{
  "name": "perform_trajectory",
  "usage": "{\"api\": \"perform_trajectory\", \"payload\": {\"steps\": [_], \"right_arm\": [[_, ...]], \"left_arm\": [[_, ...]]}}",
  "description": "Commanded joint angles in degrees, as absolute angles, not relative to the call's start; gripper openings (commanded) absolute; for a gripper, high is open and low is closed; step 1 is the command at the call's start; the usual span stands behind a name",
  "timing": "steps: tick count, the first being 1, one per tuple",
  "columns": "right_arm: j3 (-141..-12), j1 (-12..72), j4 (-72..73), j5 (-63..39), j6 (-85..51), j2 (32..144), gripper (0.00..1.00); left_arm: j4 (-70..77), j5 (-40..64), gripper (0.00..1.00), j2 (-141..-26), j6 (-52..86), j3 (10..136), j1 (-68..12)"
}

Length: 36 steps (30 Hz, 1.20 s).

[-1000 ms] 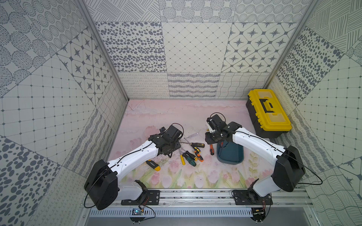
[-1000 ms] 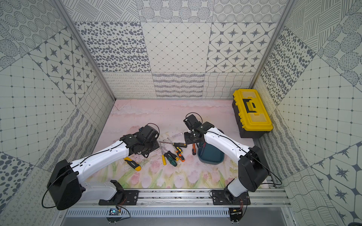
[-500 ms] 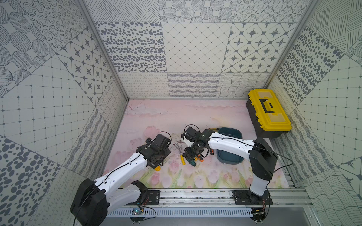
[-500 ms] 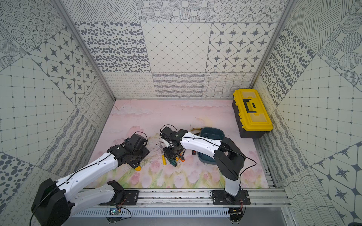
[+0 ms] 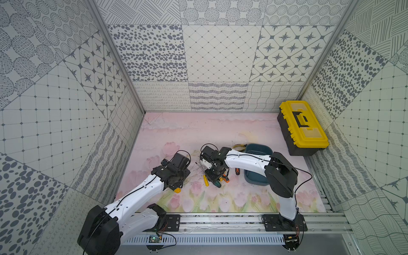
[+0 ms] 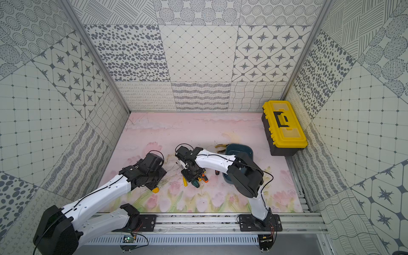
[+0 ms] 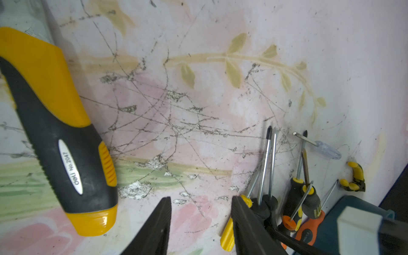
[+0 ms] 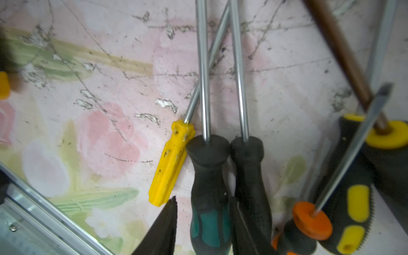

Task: Put the screwdriver on the desktop into the storage box
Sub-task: Pick up the screwdriver from the center of the board.

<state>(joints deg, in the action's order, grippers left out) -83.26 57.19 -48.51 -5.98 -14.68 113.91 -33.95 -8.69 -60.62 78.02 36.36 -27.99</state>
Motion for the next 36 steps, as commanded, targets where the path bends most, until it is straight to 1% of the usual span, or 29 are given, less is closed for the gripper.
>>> {"api": "perform_trajectory", "payload": {"steps": [1, 7, 14, 22, 32, 36], "right_arm": [[-84.9, 58.1, -50.0, -3.5, -13.2, 115.7, 0.43], [-86.8, 59.0, -51.8, -0.5, -14.1, 118.6, 0.43], [-87.5, 59.9, -52.4, 0.9, -14.1, 119.6, 0.39], [-87.4, 60.0, -52.5, 0.0, -13.8, 118.2, 0.21], [-86.5, 59.9, -50.9, -1.2, -15.8, 110.5, 0.05], [-85.8, 59.3, -50.6, -2.2, -17.0, 106.3, 0.0]], "left_arm": [[-33.5, -8.4, 0.49, -60.5, 78.7, 36.4, -27.6], [-34.5, -8.5, 0.49, -59.8, 78.5, 36.6, -27.4], [-35.2, -8.8, 0.49, -58.3, 79.1, 35.9, -27.3], [-35.8, -9.0, 0.49, -57.0, 79.3, 35.3, -27.3], [-34.2, -8.2, 0.5, -54.6, 75.5, 34.6, -27.2], [-32.6, -7.7, 0.5, -53.3, 74.7, 33.3, -27.2]]}}
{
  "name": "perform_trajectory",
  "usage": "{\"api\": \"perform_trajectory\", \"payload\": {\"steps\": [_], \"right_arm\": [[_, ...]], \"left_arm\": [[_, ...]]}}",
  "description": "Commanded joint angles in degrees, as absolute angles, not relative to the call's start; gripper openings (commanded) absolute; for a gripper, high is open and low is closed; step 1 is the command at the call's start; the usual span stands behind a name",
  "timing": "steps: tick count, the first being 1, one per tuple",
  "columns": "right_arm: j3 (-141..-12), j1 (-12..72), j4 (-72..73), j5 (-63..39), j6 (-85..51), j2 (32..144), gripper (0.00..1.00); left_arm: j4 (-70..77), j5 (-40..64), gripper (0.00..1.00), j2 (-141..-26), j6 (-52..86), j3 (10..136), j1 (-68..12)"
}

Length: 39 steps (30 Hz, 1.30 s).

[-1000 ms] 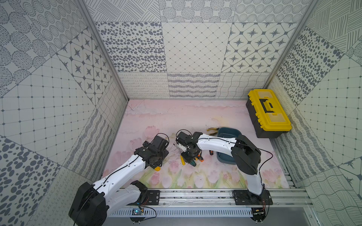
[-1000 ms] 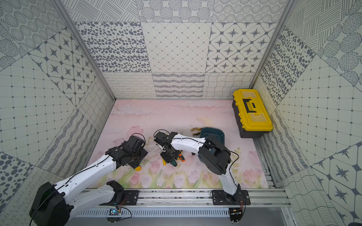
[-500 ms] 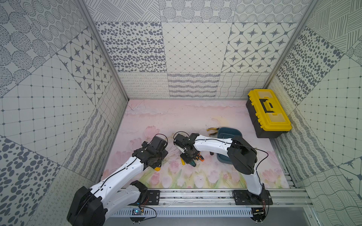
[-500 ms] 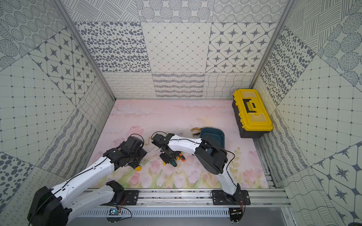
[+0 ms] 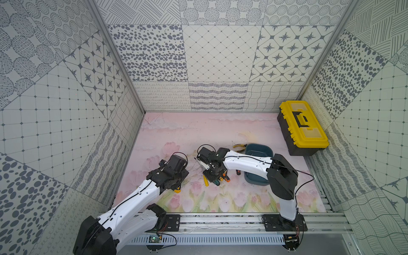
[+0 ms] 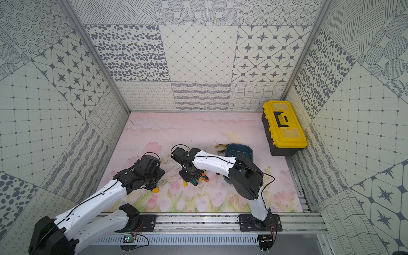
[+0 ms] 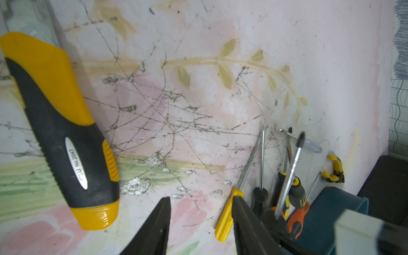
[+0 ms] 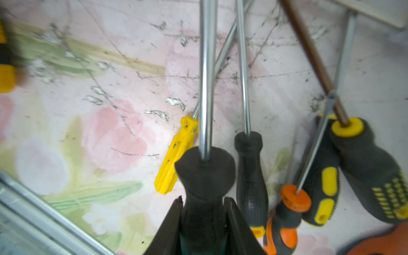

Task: Put the screwdriver on the desktop into the storage box
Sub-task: Pick up the screwdriver from the center of the board, then place the screwdriver in the storage box.

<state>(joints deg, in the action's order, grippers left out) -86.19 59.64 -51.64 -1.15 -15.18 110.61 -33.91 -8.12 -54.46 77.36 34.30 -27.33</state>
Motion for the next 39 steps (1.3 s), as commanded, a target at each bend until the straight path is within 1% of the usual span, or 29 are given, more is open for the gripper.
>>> {"api": "perform_trajectory", "payload": {"steps": [1, 4, 8, 12, 14, 17, 20, 25, 28, 33, 34, 36, 39], "right_arm": [[-85.3, 58.7, -50.7, -2.5, -17.7, 104.9, 0.0], [-82.7, 54.7, -50.7, -2.1, -22.3, 99.5, 0.01], [-74.2, 42.9, -50.8, -2.2, -30.3, 88.0, 0.02], [-64.2, 30.7, -50.8, -2.9, -34.2, 77.3, 0.02], [-60.3, 25.4, -51.3, -3.5, -34.2, 74.7, 0.03], [-57.1, 20.8, -51.7, -3.7, -33.0, 74.8, 0.03], [-56.0, 19.5, -51.3, -3.3, -31.7, 77.7, 0.03], [-54.2, 19.2, -49.2, -3.7, -31.8, 82.2, 0.03], [-52.2, 19.0, -47.3, -2.3, -32.6, 83.1, 0.05], [-51.8, 18.8, -44.1, -3.2, -32.2, 88.1, 0.11], [-52.0, 18.8, -43.8, -3.0, -32.1, 88.9, 0.13], [-52.3, 18.8, -43.7, -2.3, -31.7, 90.0, 0.26], [-52.4, 18.8, -43.8, -1.2, -31.5, 89.3, 0.42]], "left_arm": [[-32.0, -7.2, 0.5, -53.2, 74.2, 33.1, -27.2], [-30.5, -6.0, 0.5, -54.0, 72.1, 33.3, -27.3], [-28.3, -3.9, 0.51, -56.4, 69.3, 33.9, -27.3], [-26.1, -0.9, 0.51, -59.3, 66.7, 34.8, -27.3], [-26.0, 0.6, 0.52, -61.1, 64.8, 36.0, -27.2], [-24.4, 3.3, 0.52, -64.8, 62.0, 38.2, -27.3], [-25.3, 5.5, 0.52, -67.8, 60.0, 40.4, -27.8], [-29.1, 5.2, 0.53, -71.1, 58.6, 42.5, -30.4], [-30.4, 4.1, 0.53, -72.3, 58.6, 43.3, -32.5], [-31.1, 3.3, 0.53, -74.6, 58.8, 44.1, -35.4], [-31.3, 3.2, 0.53, -75.2, 58.7, 44.3, -35.8], [-31.8, 2.9, 0.53, -76.4, 58.6, 44.9, -36.5], [-32.8, 2.4, 0.54, -77.9, 58.1, 45.7, -37.3]]}}
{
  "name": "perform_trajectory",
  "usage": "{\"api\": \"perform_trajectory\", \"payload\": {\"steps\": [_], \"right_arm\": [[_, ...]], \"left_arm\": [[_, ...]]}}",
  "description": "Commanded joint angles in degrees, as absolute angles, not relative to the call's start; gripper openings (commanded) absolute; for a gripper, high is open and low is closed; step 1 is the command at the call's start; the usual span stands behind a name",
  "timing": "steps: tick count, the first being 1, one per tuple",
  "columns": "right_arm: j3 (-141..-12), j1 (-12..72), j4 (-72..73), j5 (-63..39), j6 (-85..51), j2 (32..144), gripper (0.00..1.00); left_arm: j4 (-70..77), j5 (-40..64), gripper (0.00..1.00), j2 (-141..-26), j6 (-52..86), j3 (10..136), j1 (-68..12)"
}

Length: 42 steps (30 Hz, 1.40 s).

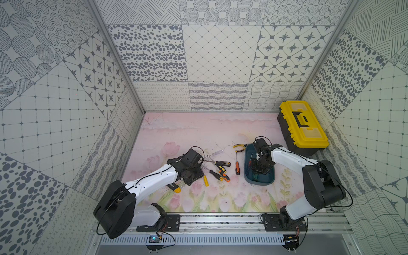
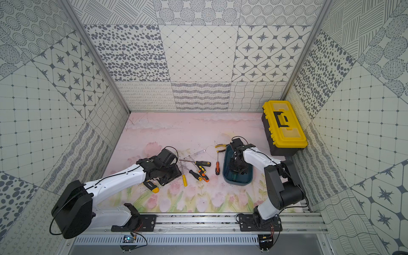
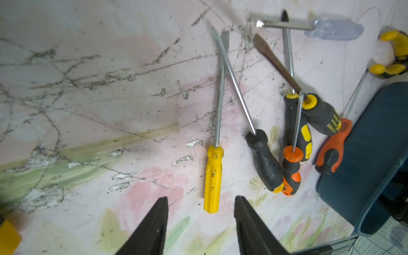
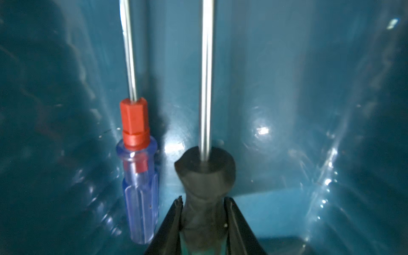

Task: Put the screwdriver on the desktop into the storage box
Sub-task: Place the screwdriver in the storage box, then pick up the screwdriver from the center of the board.

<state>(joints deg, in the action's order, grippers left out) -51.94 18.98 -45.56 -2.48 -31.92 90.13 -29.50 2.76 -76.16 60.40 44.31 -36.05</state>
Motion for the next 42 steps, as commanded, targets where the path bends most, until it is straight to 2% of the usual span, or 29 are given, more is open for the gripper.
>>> {"api": "perform_trajectory", "payload": {"steps": [1, 6, 12, 16, 21, 38, 42], "right_arm": [[-52.0, 18.8, -43.7, -0.6, -31.7, 88.4, 0.47], [-51.6, 18.8, -46.2, 1.2, -32.1, 81.9, 0.55], [-49.5, 18.8, -45.7, 1.1, -33.9, 70.4, 0.55], [-48.1, 18.8, -45.3, 0.4, -34.8, 67.2, 0.54], [-46.9, 18.8, -45.4, -0.5, -35.6, 67.1, 0.52], [-46.7, 18.8, -45.4, 0.3, -35.2, 66.9, 0.47], [-46.8, 18.8, -45.4, 0.2, -35.5, 66.9, 0.46]], "left_arm": [[-33.2, 2.3, 0.55, -78.5, 57.9, 45.9, -37.6], [-35.5, 1.8, 0.57, -82.1, 56.3, 48.5, -39.4], [-37.8, 0.2, 0.59, -87.5, 54.1, 53.3, -42.0], [-38.8, -0.8, 0.57, -90.9, 53.4, 55.6, -43.2], [-41.8, -3.6, 0.48, -95.2, 53.1, 58.8, -44.2], [-44.6, -7.3, 0.27, -101.3, 50.9, 61.0, -44.6], [-45.6, -9.0, 0.16, -99.3, 51.7, 59.8, -44.6]]}}
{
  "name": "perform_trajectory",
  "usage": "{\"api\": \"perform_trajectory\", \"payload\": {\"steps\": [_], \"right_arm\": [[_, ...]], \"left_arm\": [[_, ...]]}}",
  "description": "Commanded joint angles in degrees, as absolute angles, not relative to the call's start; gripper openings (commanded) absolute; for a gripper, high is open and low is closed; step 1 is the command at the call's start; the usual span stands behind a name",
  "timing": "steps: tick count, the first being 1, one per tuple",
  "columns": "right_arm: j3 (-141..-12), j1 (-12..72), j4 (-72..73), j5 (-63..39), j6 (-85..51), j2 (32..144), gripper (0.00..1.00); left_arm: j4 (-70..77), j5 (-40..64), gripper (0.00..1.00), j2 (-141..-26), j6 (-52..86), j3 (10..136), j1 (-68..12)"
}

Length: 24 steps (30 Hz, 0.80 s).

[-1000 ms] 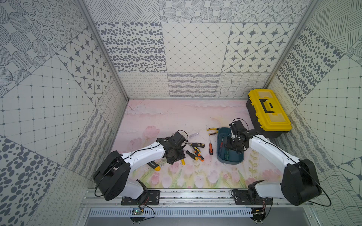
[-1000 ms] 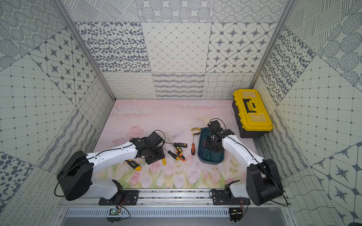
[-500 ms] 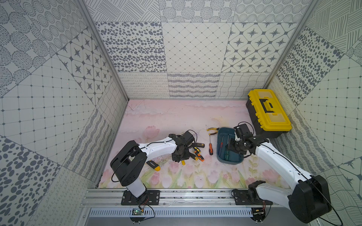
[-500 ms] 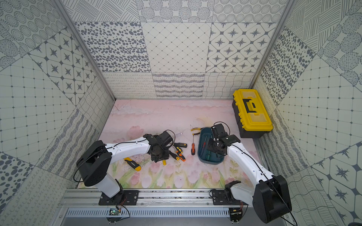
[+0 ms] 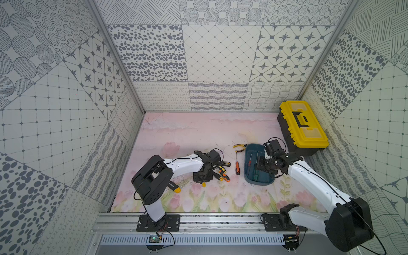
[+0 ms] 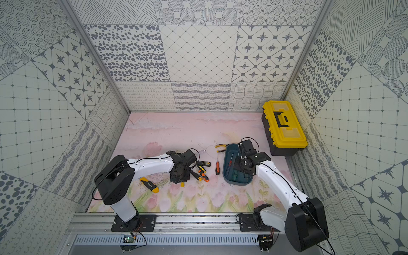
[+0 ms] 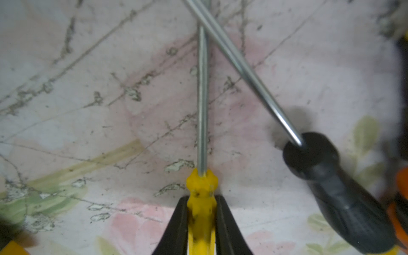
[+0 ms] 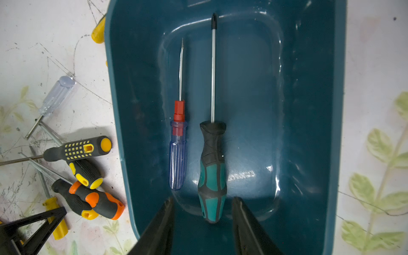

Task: Put the screwdriver on the desktop into the storage box
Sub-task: Pick up the screwdriver from the center of the board.

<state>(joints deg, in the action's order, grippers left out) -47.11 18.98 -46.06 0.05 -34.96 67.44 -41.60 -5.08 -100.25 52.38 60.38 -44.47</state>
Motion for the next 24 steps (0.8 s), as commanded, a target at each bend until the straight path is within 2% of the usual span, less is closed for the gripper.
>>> {"api": "perform_trajectory", "payload": {"steps": [1, 15, 19, 24], "right_arm": [[-46.9, 18.7, -45.4, 0.1, -35.5, 66.9, 0.46], [-48.3, 18.8, -43.7, -2.6, -35.6, 69.6, 0.44], [-48.8, 18.8, -43.8, -1.3, -35.5, 68.7, 0.43], [-48.4, 18.5, -45.3, 4.1, -36.1, 63.3, 0.43]], "left_arm": [[-45.8, -9.6, 0.15, -98.5, 52.0, 59.3, -44.6], [-46.7, -10.5, 0.12, -80.0, 58.0, 49.4, -43.6], [-49.2, -12.2, 0.11, -76.4, 58.2, 53.3, -46.1], [-47.3, -10.6, 0.11, -81.7, 55.1, 64.0, -50.9]]}}
